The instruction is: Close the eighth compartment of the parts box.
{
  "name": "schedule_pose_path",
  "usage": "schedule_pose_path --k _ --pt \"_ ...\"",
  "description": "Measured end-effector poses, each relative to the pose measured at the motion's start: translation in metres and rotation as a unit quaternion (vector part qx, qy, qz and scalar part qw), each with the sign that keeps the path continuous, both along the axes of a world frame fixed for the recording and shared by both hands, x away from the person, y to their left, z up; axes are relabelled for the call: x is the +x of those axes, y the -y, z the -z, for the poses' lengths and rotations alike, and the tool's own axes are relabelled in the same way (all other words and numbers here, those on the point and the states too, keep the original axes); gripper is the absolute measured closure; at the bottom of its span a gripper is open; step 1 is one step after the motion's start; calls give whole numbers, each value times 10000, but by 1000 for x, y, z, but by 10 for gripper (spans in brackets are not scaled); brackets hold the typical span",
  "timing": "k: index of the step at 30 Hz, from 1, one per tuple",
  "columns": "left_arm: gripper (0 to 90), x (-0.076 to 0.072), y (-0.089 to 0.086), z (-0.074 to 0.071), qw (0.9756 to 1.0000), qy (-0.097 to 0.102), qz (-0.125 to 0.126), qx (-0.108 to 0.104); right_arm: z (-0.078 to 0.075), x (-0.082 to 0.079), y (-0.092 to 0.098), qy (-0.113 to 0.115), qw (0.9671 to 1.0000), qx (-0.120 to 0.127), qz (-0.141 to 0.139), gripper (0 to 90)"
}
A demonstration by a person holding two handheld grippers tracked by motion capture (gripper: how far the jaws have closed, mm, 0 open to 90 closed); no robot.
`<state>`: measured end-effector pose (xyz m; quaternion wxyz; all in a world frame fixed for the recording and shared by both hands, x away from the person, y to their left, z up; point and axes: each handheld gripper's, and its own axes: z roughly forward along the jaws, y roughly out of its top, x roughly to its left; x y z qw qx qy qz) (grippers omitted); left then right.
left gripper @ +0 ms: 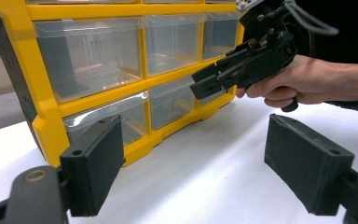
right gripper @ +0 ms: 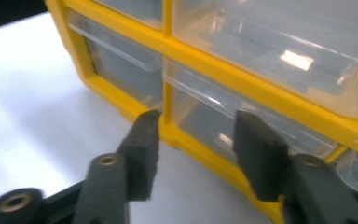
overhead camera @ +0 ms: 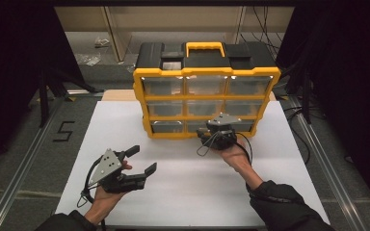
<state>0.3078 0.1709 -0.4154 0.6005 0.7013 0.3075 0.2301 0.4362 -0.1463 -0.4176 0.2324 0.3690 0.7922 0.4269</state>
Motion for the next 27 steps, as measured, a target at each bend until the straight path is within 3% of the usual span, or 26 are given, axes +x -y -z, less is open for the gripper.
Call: schedule_pose_path --k 3,12,27 --pt "190 0 0 0 10000 -5 -2 6 -4 -3 -2 -21 10000 17 -55 397" --pt "189 0 0 0 10000 -20 6 -6 -15 -13 -4 115 9994 288 -178 292" --pt "188 0 0 0 10000 -29 10 25 -31 -37 7 342 9958 800 -291 260"
